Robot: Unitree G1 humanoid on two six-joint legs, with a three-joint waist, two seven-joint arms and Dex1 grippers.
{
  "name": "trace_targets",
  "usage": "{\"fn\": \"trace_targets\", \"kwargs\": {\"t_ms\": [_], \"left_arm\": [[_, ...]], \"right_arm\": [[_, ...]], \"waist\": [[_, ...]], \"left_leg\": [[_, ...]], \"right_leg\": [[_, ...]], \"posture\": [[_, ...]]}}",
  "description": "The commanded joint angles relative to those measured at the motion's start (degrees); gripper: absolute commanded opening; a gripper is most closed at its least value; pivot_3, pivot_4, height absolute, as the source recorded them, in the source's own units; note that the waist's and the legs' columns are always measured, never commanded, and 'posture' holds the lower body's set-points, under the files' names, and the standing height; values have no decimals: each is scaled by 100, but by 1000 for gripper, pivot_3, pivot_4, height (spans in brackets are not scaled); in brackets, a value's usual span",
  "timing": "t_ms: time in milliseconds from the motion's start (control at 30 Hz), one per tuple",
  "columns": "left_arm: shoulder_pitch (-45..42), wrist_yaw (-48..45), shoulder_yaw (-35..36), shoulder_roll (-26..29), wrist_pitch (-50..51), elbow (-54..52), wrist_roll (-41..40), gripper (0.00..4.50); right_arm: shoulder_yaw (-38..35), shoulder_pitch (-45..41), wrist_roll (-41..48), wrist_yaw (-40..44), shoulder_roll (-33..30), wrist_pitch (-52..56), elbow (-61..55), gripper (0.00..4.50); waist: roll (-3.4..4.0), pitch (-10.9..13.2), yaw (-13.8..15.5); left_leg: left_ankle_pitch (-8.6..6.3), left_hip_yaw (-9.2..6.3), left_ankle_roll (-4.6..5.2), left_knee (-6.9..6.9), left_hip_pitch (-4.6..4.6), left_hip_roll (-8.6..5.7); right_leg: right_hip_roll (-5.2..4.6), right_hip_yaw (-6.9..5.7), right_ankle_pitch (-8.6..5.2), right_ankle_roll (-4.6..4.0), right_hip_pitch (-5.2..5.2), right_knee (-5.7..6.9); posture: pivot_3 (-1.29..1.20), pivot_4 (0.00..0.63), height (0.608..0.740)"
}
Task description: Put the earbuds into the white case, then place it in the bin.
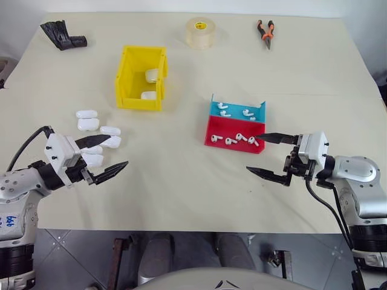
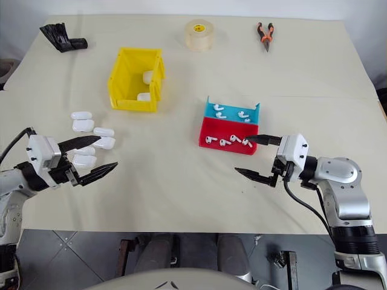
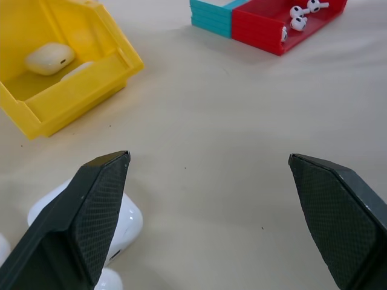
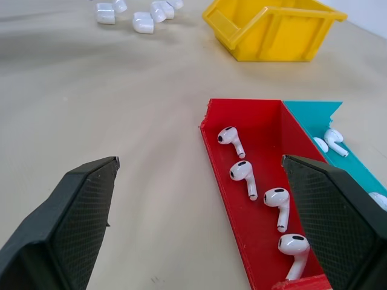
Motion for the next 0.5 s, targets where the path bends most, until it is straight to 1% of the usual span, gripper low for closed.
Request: {"fn": "trace_targets", "kwargs": {"t_ms": [33, 133, 233, 333, 500], "left_arm": [[82, 312, 174, -9, 191, -399, -50, 4469], [392, 826, 602, -106, 490, -764, -93, 4469], [925, 1471, 1178, -360, 977, -1442, -233, 4469], [1684, 2435, 1756, -876, 1728, -2374, -215, 4469], [2637, 3477, 2353, -1664, 2575, -3407, -145, 4469]], "right_arm": [[-31, -138, 134, 218, -70, -54, 86, 4500], [38, -367, 267, 352, 19, 86, 120, 4500], [172, -623, 427, 372, 220, 173, 5, 4500], [343, -912, 611, 345, 525, 287, -223, 4500], [439, -1216, 766, 360, 856, 189, -377, 4500]], "waist": [[0, 0, -1], [0, 0, -34], [0, 0, -88], [0, 0, -141], [-3, 0, -116]], "left_leg": [[0, 0, 0, 0, 0, 1], [0, 4, 1, 0, 0, 13], [-1, 1, 0, -4, 0, 23], [-3, -3, 0, -5, 0, 25], [-8, -5, 4, -5, -1, 20]], "right_leg": [[0, 0, 0, 0, 0, -1], [-3, 5, 0, 0, -1, 0], [-2, 4, 0, 0, -2, 2], [-6, 3, 0, 0, -3, 1], [-11, 3, 0, 0, 0, -4]], "posture": [[0, 150, 740], [0, 150, 740], [0, 150, 740], [0, 150, 740], [0, 150, 740]]}}
